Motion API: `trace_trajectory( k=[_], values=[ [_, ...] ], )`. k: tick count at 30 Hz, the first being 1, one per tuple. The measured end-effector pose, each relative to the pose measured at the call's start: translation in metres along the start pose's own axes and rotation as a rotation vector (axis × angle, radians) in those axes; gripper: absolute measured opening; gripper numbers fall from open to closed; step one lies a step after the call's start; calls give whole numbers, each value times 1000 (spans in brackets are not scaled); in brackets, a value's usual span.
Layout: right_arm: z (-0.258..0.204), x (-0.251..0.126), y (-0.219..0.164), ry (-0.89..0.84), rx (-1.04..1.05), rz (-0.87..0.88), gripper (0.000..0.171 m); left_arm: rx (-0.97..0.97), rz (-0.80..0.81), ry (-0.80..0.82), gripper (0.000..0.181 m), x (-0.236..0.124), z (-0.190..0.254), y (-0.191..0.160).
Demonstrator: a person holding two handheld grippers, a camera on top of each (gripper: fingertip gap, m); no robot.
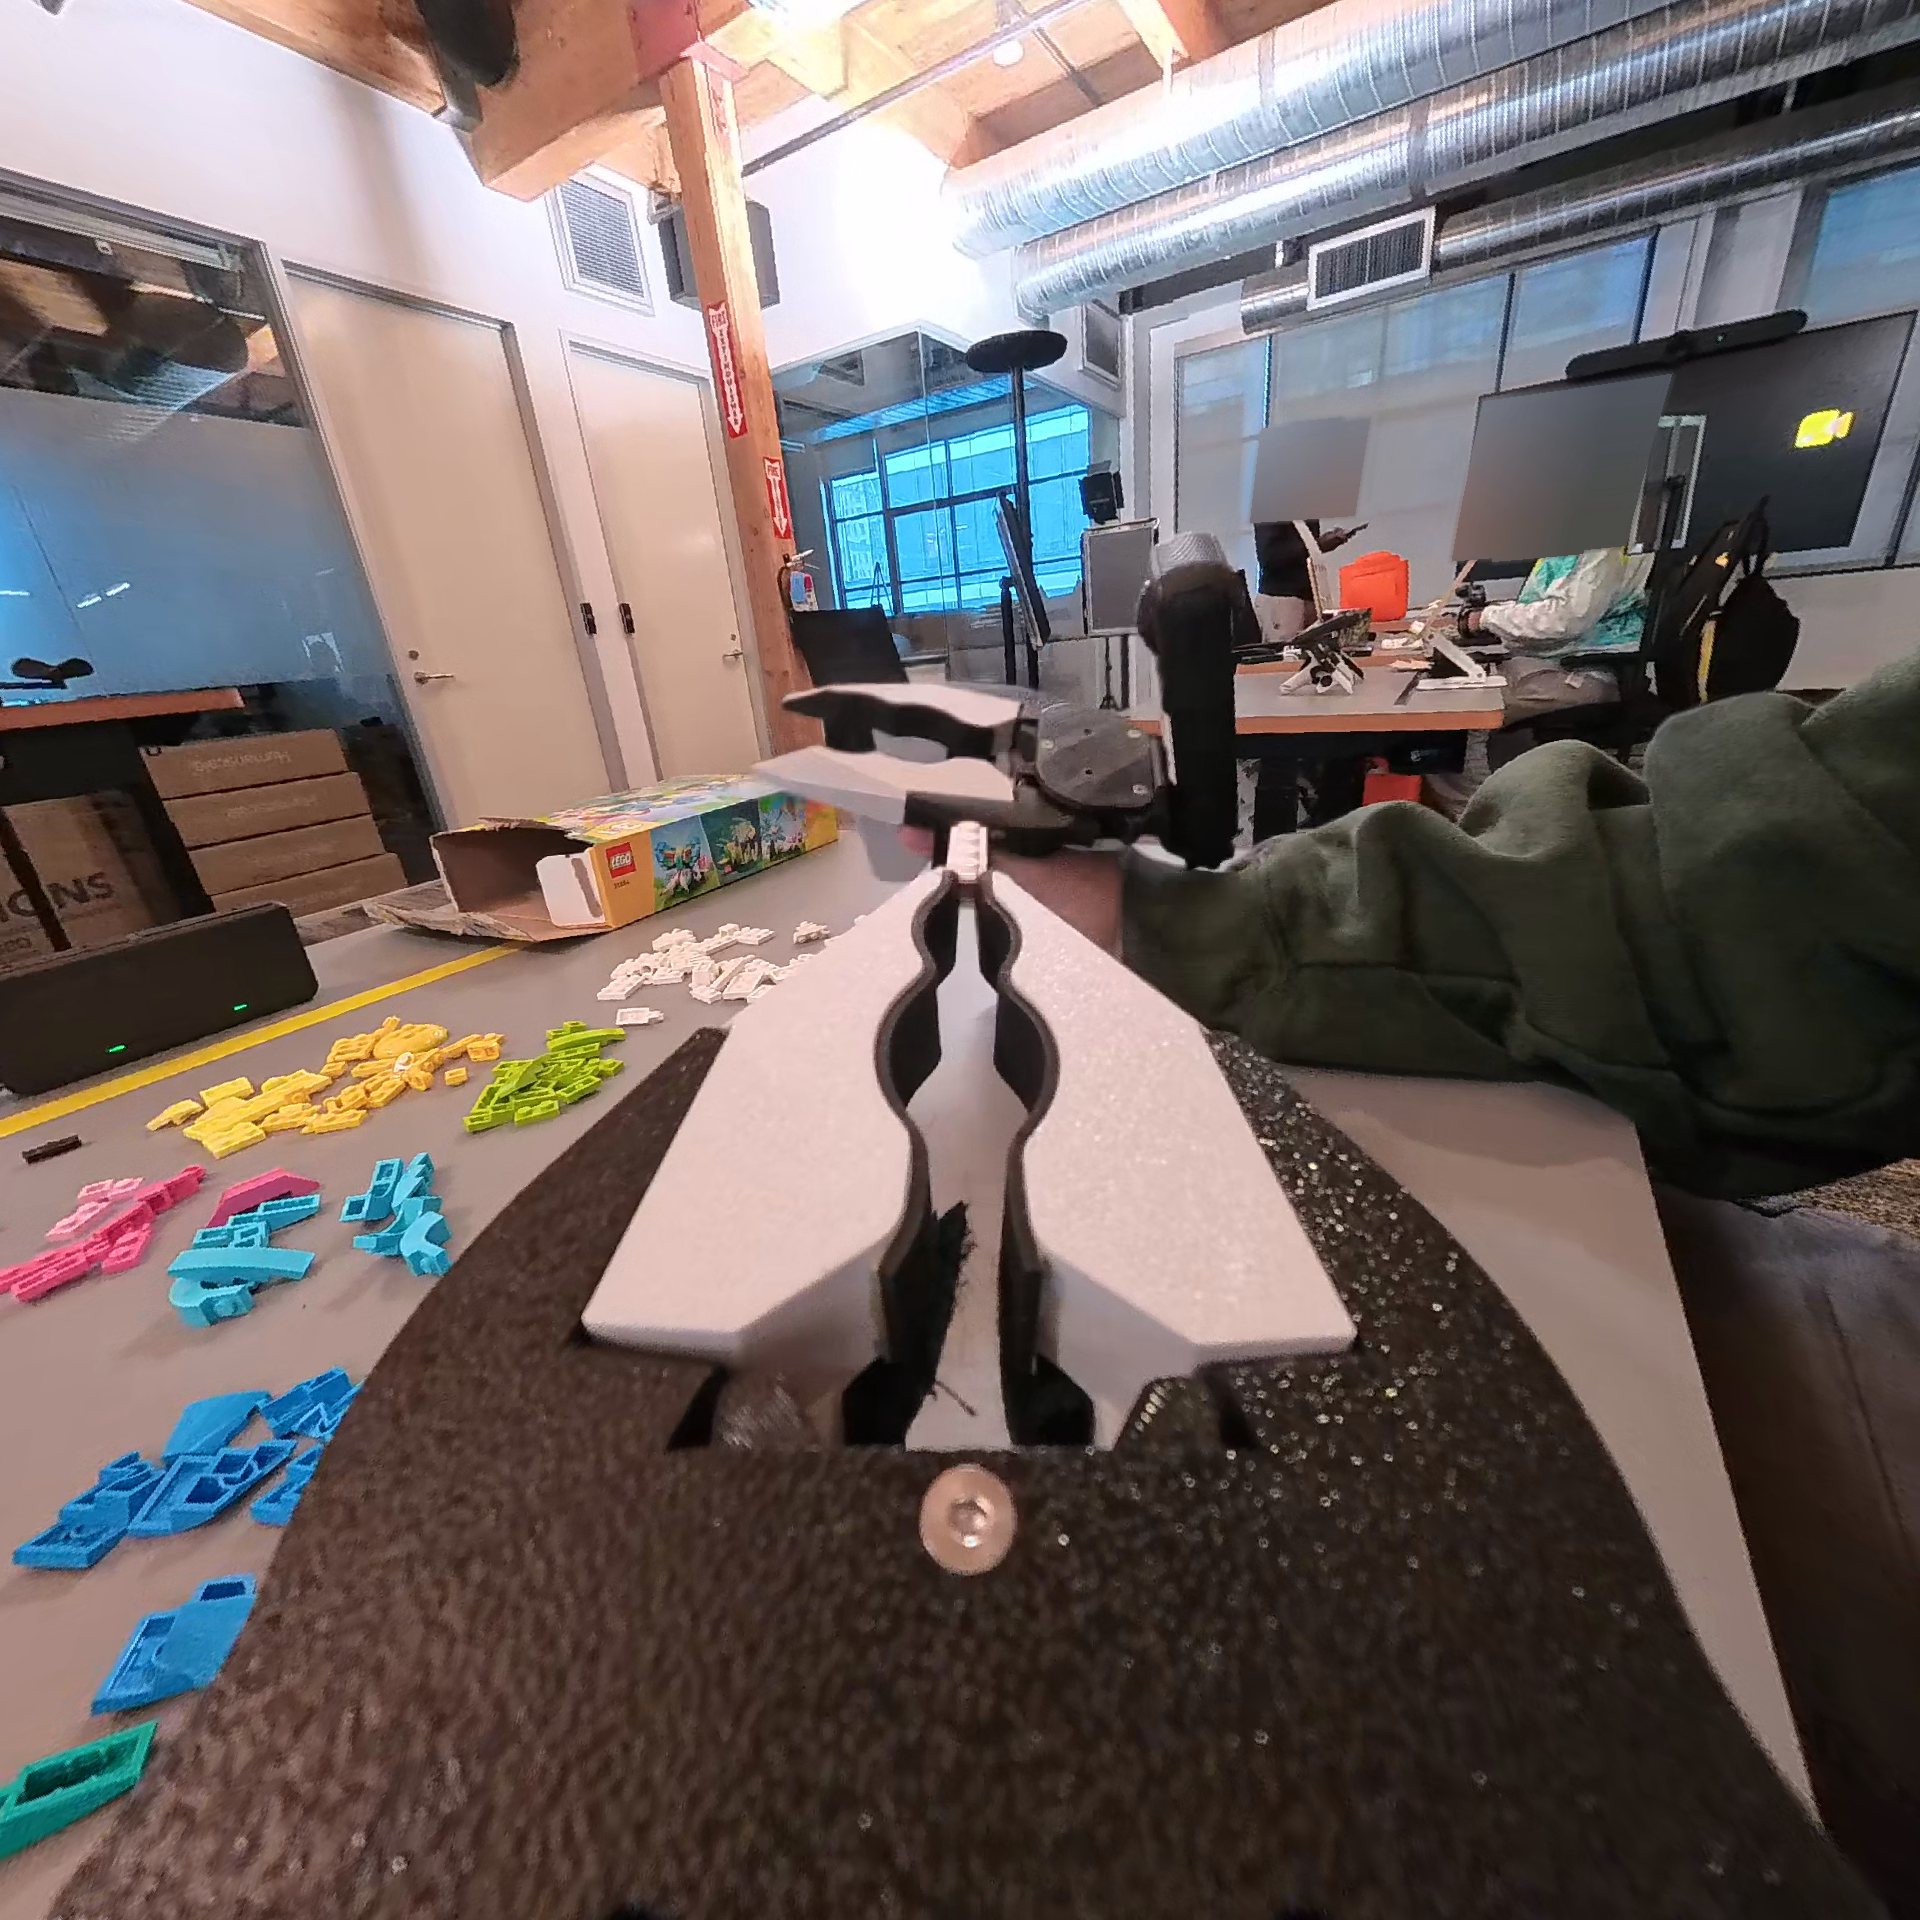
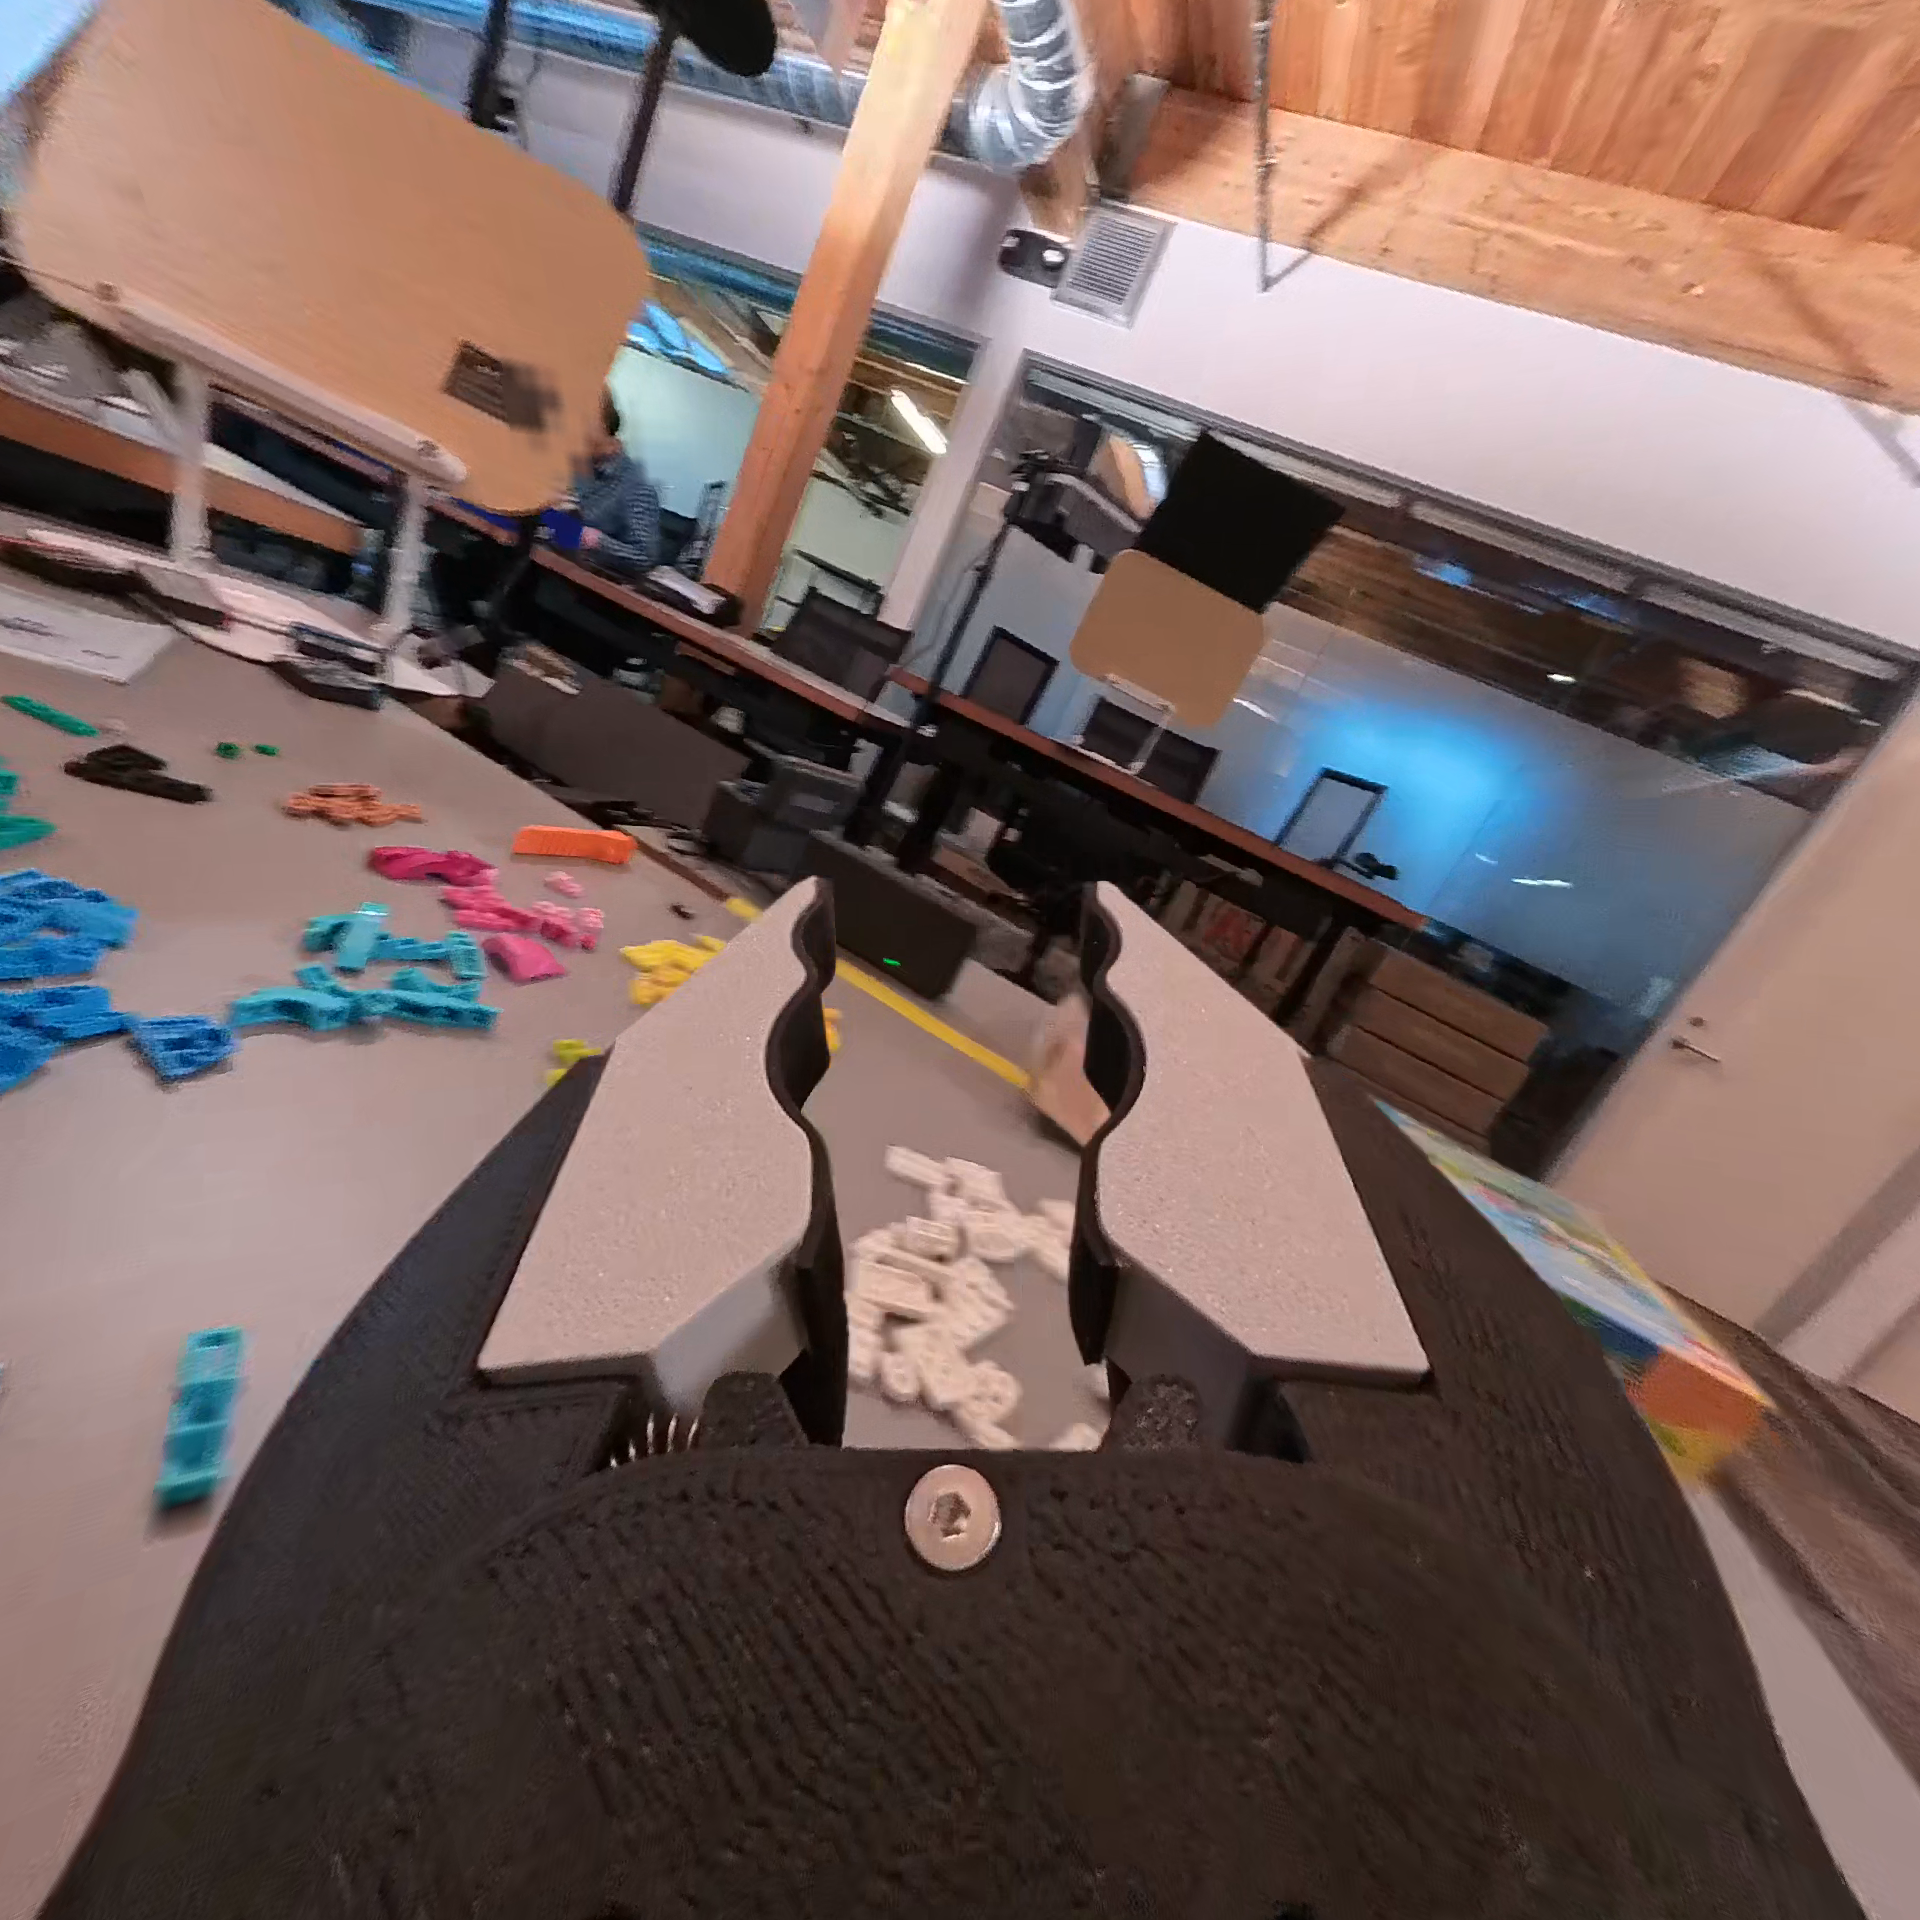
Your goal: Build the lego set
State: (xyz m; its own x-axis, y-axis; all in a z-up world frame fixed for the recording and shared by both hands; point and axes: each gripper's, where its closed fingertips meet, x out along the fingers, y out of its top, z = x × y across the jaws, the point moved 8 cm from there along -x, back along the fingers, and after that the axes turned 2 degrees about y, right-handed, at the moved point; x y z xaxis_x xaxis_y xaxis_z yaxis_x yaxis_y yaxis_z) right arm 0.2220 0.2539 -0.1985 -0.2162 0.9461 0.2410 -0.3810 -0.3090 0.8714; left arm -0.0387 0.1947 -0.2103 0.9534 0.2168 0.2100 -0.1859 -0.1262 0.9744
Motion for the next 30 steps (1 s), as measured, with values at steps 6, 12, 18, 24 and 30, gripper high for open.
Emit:
trace_trajectory(
  k=[6,12,18,24,30],
  values=[
    [61,-29,-27,-159,-247,-175,45,25,-8,-24,0,0,4,0],
    [82,-32,-51,70,65,-259,45,29,-13,-29,0,1,5,-1],
    [70,-18,-67,434,72,-510,41,33,-19,-36,0,3,5,-1],
    [70,15,-68,815,43,-867,37,37,-24,-41,0,4,5,-2],
    [81,39,-83,959,-93,-1152,38,38,-18,-47,0,4,5,-2]
  ],
)
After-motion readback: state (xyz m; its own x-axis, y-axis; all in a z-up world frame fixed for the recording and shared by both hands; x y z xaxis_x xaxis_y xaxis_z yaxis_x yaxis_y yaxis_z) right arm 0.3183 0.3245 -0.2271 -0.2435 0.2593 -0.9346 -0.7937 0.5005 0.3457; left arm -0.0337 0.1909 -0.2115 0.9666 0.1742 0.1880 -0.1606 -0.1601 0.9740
